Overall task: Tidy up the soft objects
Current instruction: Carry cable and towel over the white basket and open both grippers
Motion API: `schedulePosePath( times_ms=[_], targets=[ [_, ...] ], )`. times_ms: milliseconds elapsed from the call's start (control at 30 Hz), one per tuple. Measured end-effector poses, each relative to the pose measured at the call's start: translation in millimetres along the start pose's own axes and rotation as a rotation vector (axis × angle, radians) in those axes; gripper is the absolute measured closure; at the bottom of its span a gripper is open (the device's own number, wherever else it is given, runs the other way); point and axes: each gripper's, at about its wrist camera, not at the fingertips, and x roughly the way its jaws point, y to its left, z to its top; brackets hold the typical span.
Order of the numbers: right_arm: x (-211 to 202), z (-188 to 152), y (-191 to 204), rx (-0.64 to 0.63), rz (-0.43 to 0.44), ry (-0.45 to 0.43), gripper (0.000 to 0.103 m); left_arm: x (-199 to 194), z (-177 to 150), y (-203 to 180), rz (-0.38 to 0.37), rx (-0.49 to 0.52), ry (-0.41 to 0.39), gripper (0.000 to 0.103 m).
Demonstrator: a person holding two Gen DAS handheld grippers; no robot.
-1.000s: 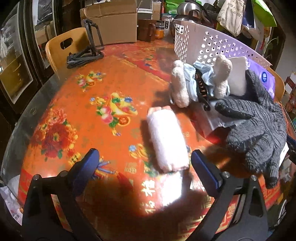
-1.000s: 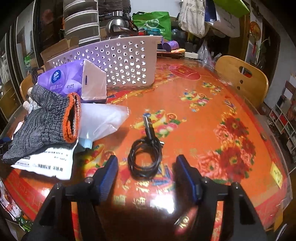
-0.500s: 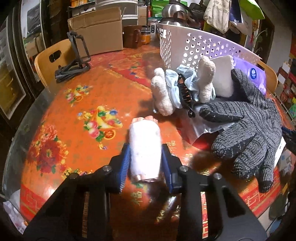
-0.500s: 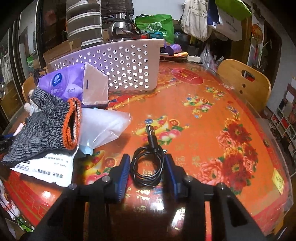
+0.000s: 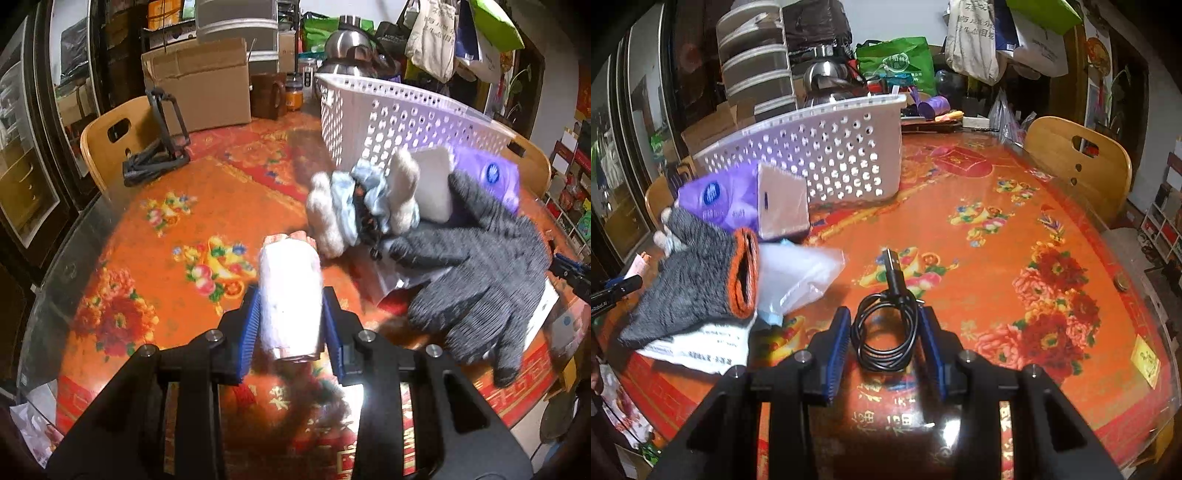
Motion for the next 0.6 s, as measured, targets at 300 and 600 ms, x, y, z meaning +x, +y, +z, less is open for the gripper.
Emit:
schedulePosePath(
  times_ms=[300,600],
  targets=[
    [-15,84,-6,-0.045,0.062,-0.082,0.066,-26,82,0,-0.038,0.008,-0.072,0.073],
    [15,197,12,-0.111,0.118,-0.115,0.066,-1,207,-28,-0.086,0.007,-0.048,0.073]
  ],
)
